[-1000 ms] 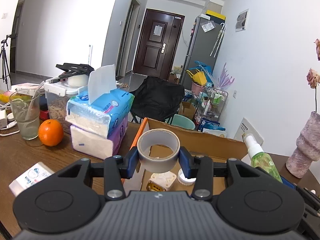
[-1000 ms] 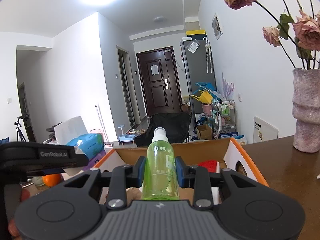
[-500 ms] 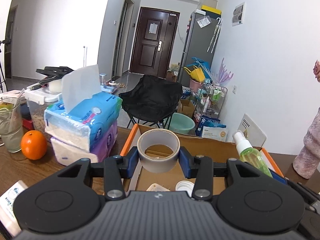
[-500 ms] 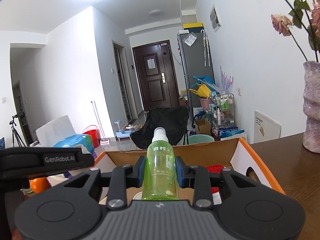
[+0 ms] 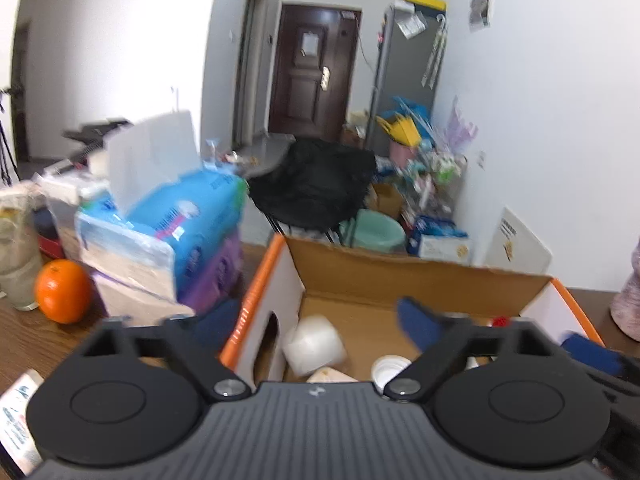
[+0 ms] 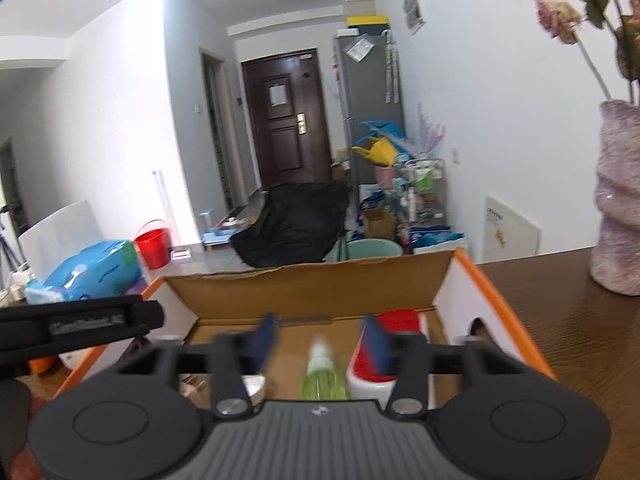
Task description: Organize rigid objects
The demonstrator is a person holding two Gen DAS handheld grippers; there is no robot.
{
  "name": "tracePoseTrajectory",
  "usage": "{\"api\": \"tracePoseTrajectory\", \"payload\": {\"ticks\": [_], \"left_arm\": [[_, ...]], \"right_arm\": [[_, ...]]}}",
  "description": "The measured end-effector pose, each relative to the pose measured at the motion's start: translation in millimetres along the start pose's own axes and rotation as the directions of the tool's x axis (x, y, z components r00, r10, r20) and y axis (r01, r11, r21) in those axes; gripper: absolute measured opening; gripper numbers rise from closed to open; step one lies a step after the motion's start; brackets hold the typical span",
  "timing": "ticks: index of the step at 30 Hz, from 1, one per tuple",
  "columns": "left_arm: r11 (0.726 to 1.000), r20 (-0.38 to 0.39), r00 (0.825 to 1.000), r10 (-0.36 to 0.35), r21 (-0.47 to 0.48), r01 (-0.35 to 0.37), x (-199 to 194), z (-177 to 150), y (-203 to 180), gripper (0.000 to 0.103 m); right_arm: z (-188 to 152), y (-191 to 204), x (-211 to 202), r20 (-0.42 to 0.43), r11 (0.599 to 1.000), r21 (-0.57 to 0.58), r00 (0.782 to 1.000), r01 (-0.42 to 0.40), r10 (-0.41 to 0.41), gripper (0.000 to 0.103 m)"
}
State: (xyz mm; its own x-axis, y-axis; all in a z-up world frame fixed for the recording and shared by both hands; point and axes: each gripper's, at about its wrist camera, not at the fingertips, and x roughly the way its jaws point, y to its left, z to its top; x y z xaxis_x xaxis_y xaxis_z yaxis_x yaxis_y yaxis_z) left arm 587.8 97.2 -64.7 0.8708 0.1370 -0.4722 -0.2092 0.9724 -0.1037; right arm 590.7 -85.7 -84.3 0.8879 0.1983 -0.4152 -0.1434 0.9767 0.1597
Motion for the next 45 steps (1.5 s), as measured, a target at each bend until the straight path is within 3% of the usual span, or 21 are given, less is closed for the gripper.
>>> {"api": "tracePoseTrajectory", "payload": {"ticks": [2,8,15,30,45], "left_arm": [[1.000,0.012,1.000,0.020,-0.006,-0.020,-3,1,2,0.103],[0.998,-0.005,0.999,0.042,-0.036,-0.042,-7,4,9,0.103],[0.998,-0.021,0.999,0.041,-0.052,-0.042,-19,4,22,0.103],[0.998,0.002,0.998,0.062,-0.009,-0.062,-60,-5,19,0.103],[0.996,-0.014,0.996,0.089,-0.022,-0.090,-113,-35,27,0.103]], "right_arm": [[2,-4,-6,0.041,1.000,0.008,0.999,0.030,-0.030,0.102],[9,-19,-16,0.071,0.997,0.059,0.996,0.048,-0.052,0.103],[6,-18,-23,0.057,0.999,0.033,0.998,0.034,-0.036,0.103],[-3,-23,-63,0.062,1.000,0.001,0.998,0.026,-0.026,0.103],[-16,-54,-122,0.079,0.999,-0.010,0.996,0.040,-0.039,0.103]]}}
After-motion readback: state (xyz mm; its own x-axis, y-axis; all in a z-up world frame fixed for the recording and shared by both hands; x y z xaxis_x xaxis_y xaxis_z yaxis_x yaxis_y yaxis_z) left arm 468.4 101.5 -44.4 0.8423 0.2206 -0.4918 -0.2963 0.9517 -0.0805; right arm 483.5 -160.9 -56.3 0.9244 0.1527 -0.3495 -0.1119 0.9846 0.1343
